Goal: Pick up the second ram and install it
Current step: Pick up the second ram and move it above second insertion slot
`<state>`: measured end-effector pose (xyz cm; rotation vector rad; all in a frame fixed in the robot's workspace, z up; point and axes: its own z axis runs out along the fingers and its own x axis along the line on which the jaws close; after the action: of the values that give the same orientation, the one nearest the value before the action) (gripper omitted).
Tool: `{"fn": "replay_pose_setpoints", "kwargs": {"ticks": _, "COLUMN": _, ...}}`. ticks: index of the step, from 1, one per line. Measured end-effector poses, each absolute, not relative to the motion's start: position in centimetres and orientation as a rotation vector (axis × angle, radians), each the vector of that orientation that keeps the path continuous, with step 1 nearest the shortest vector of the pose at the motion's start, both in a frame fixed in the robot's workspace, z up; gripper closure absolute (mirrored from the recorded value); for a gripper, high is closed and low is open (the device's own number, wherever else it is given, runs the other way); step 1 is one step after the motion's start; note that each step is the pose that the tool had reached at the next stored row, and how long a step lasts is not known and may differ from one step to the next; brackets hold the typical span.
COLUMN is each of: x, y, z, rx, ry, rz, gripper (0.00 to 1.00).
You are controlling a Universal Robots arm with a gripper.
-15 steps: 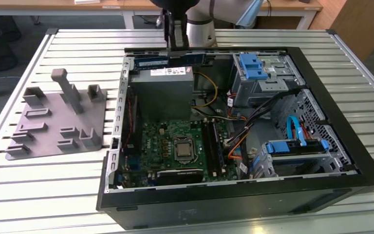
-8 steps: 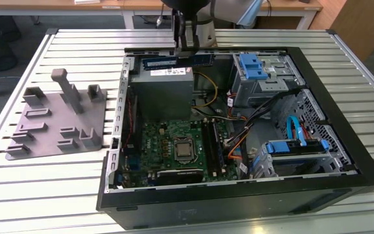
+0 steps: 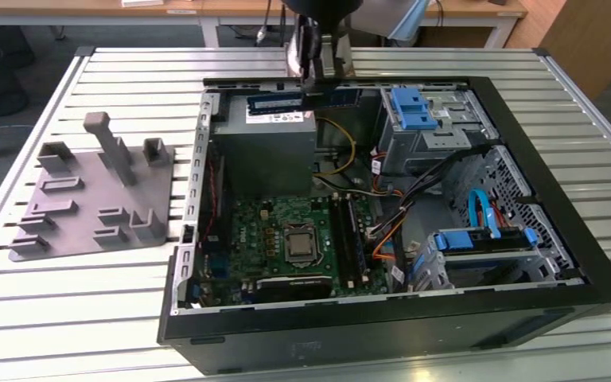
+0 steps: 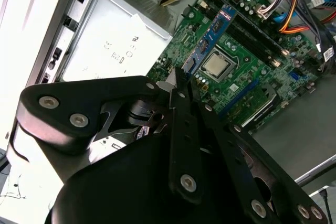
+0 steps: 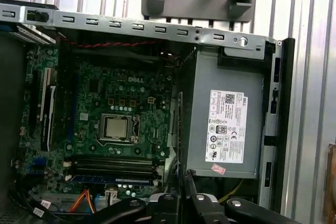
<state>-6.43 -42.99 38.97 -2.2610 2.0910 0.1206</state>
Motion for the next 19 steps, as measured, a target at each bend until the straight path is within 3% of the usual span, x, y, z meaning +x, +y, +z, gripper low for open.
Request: {"fn": "replay_pose_setpoints", "kwargs": {"ticks": 19, "x": -3.5, "y": -43.0, "z": 38.9, "rx": -2.261, "ry": 2.091, "rz": 0.121, "gripper": 0.86}}
